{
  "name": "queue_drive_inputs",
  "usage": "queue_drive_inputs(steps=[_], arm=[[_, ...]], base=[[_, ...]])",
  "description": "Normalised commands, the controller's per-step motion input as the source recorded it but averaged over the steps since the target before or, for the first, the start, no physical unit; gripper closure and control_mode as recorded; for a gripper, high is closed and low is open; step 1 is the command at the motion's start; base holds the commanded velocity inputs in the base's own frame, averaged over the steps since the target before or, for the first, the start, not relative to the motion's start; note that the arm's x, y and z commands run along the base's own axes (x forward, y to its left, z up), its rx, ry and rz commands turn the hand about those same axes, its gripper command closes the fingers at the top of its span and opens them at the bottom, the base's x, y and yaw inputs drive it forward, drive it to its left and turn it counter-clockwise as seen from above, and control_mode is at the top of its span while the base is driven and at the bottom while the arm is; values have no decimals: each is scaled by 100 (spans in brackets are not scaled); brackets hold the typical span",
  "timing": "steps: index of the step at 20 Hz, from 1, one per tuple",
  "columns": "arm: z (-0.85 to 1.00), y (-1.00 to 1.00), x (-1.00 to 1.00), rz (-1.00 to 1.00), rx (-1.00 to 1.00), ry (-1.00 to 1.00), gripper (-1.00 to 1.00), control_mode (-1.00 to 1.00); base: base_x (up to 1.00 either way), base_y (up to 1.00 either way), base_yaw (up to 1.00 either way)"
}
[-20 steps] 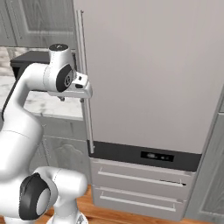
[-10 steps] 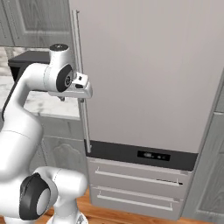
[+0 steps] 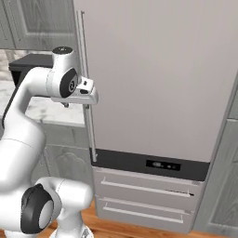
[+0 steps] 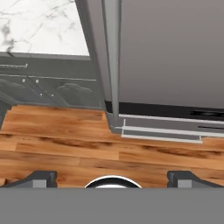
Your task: Gather the lime and eggplant from the fridge and place them on a tray on the dining counter. Then gather the chicken drumsticks from the fridge and place them on the other tray.
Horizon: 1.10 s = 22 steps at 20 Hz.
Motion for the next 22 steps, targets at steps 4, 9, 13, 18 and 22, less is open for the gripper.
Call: queue_drive_inputs(steps=[4, 9, 13, 18, 22], arm=[[0, 0, 0, 0, 0, 0, -100, 100], [0, 0, 0, 0, 0, 0, -100, 100], [0, 0, 0, 0, 0, 0, -100, 100], [0, 6, 0, 0, 0, -11, -100, -100], [23, 23, -1, 0, 0, -55, -100, -100]], base=[[-45, 0, 0], [-51, 0, 0], [-3, 0, 0], [0, 0, 0], [0, 0, 0]])
